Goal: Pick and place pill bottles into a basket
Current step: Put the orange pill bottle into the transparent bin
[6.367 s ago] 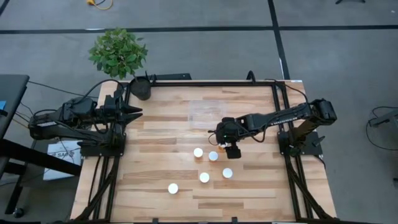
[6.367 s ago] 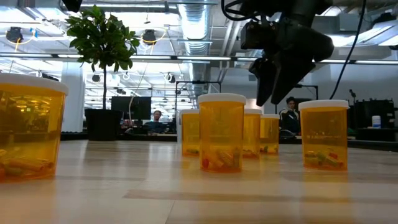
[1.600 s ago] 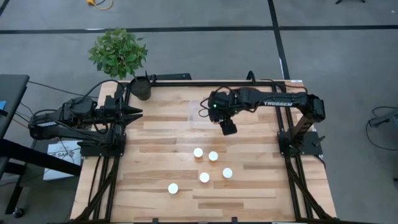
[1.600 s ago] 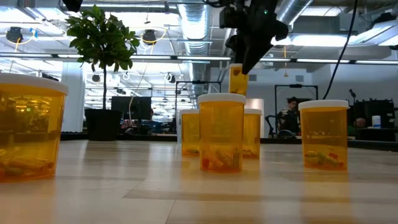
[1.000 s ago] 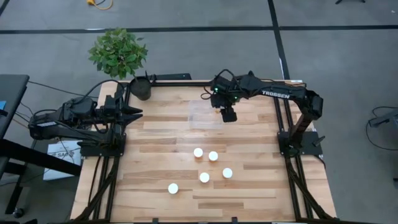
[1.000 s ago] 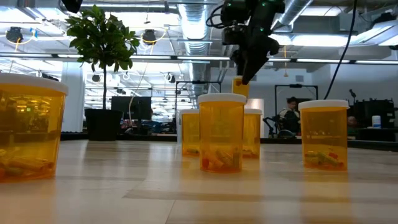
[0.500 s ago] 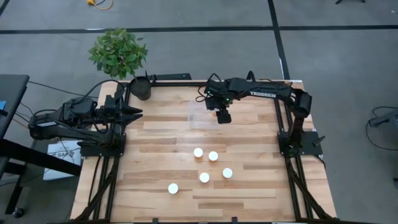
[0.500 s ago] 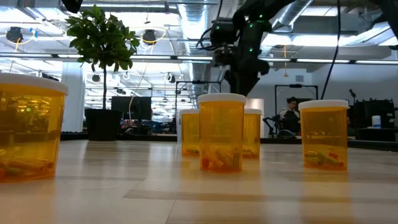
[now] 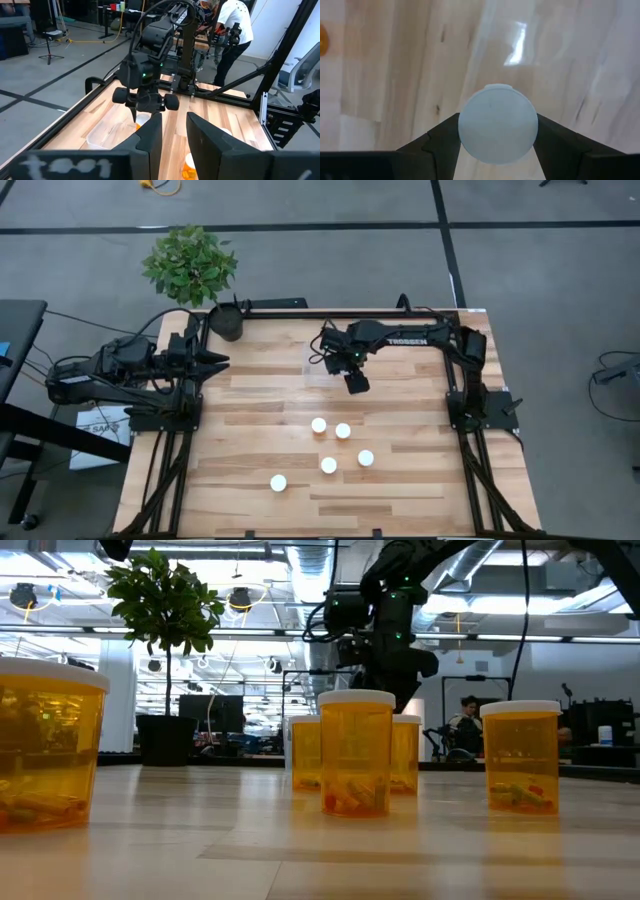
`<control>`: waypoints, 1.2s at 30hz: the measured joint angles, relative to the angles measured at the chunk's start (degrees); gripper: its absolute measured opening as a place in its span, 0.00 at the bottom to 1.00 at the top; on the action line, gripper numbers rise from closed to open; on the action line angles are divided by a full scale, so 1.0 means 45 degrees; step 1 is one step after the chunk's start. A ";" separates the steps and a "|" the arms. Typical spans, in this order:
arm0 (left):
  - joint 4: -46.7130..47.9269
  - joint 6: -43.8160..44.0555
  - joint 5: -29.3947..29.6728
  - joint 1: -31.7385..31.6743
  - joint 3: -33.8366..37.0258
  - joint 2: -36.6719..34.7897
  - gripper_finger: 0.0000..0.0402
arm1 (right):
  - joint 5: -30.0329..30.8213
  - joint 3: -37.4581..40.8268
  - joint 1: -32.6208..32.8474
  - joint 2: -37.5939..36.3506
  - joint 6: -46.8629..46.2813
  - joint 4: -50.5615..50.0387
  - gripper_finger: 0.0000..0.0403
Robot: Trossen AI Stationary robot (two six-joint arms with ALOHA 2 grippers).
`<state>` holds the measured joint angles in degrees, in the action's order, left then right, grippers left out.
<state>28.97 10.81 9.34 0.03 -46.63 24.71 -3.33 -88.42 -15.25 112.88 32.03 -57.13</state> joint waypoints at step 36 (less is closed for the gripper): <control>0.0001 0.0137 -0.0121 -0.0001 0.0000 0.0001 0.19 | -0.0044 0.0000 0.0036 -0.0014 -0.0118 -0.0204 0.58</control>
<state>28.98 11.43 8.80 0.03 -46.63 24.72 -3.53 -88.42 -15.09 112.81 31.50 -58.05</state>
